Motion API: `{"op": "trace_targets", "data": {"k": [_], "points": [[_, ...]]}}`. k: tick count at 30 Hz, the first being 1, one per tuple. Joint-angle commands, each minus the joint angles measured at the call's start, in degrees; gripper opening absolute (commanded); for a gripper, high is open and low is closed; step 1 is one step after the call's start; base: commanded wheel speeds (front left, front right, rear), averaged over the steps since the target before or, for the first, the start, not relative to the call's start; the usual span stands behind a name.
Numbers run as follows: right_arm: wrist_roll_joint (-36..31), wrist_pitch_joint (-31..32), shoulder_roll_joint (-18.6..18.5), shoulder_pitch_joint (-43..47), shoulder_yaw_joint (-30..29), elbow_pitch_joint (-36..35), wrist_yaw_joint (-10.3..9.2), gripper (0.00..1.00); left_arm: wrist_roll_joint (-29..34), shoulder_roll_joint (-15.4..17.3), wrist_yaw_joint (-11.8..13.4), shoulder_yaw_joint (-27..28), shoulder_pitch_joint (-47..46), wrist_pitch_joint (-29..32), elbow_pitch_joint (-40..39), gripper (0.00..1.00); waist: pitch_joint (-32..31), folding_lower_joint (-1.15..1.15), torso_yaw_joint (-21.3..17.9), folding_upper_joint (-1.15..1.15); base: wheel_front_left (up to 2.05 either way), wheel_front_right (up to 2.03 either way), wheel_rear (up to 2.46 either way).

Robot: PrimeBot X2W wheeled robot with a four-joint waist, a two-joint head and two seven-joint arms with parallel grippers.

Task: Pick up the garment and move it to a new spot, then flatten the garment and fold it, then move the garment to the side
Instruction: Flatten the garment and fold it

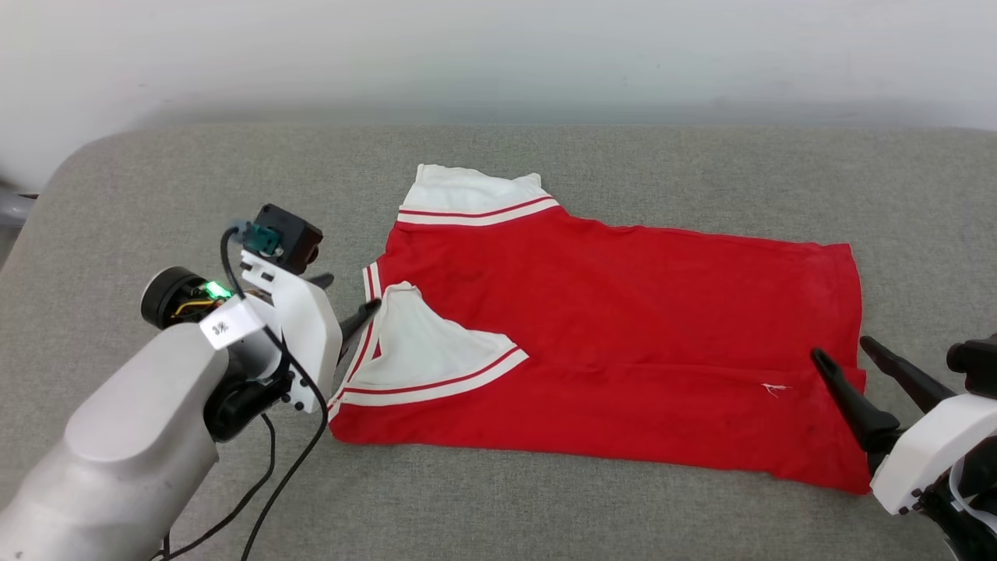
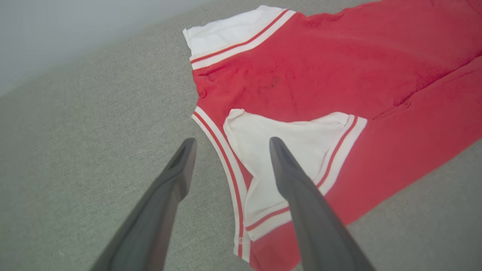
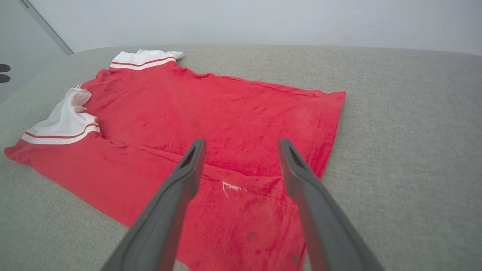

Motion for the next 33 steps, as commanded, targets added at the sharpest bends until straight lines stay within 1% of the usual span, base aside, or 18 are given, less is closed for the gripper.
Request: {"op": "trace_targets", "data": {"k": [1,4,6,11,15,22,28,29,30,31,33], "points": [[-0.75,0.39,0.76,0.76,-0.81,-0.57,-0.04,1.00,-3.43,1.24,-0.01,-1.47,-1.29,5.08,-1.39,1.00,0.04,0.01,0.09,0.00,0.00,0.00,0.00],[-1.34,0.96,1.72,1.24,-1.48,-1.07,-0.04,1.00,-7.83,2.63,-0.01,-3.92,-1.95,12.90,-2.55,1.00,0.11,0.01,-0.07,0.00,0.00,0.00,0.00],[-1.70,1.36,2.24,1.19,-1.72,-1.41,-0.04,1.00,-10.38,3.10,-0.01,-5.51,-2.20,16.92,-3.12,1.00,0.22,0.01,-0.29,0.00,0.00,0.00,0.00],[-2.07,1.96,3.30,0.75,-2.06,-1.73,-0.04,1.00,-14.74,3.99,-0.01,-8.43,-1.73,23.57,-2.23,1.00,1.08,0.01,-1.25,0.00,0.00,0.00,0.00],[-2.20,2.21,3.70,0.04,-2.06,-1.76,-0.04,1.00,-14.76,4.20,-0.01,-10.10,-1.69,24.73,0.26,1.00,2.01,0.01,-2.22,0.00,0.00,0.00,0.00],[-1.94,1.92,3.99,-0.73,-2.08,-1.34,-0.04,1.00,-16.05,3.12,-0.01,-12.58,-0.06,24.45,3.38,1.00,3.25,0.01,-3.11,0.00,0.00,0.00,0.00],[-1.78,1.91,3.87,-1.37,-1.86,-0.96,-0.04,1.00,-16.41,2.44,-0.02,-17.15,2.43,24.03,4.91,1.00,3.78,0.01,-3.54,0.00,0.00,0.00,0.00],[-1.83,2.01,3.64,-1.59,-1.88,-0.95,-0.04,1.00,-16.69,2.37,-0.03,-17.60,2.64,23.64,4.66,0.49,3.73,0.01,-3.55,0.00,0.00,0.00,0.00],[-1.86,2.11,3.41,-1.75,-1.94,-1.00,-0.04,1.00,-16.48,2.39,-0.03,-17.91,2.44,22.56,4.27,0.14,3.66,0.01,-3.50,0.00,0.00,0.00,0.00],[-1.98,2.25,3.15,-2.03,-1.93,-1.16,-0.04,1.00,-16.30,2.48,-0.04,-18.17,2.20,21.57,4.11,0.00,3.60,0.01,-3.45,0.00,0.00,0.00,0.00],[-2.22,2.47,2.48,-2.56,-2.14,-1.64,-0.04,1.00,-16.12,2.83,-0.02,-18.50,1.57,19.57,3.88,0.00,3.32,0.01,-3.32,0.00,0.00,0.00,0.00]]}}
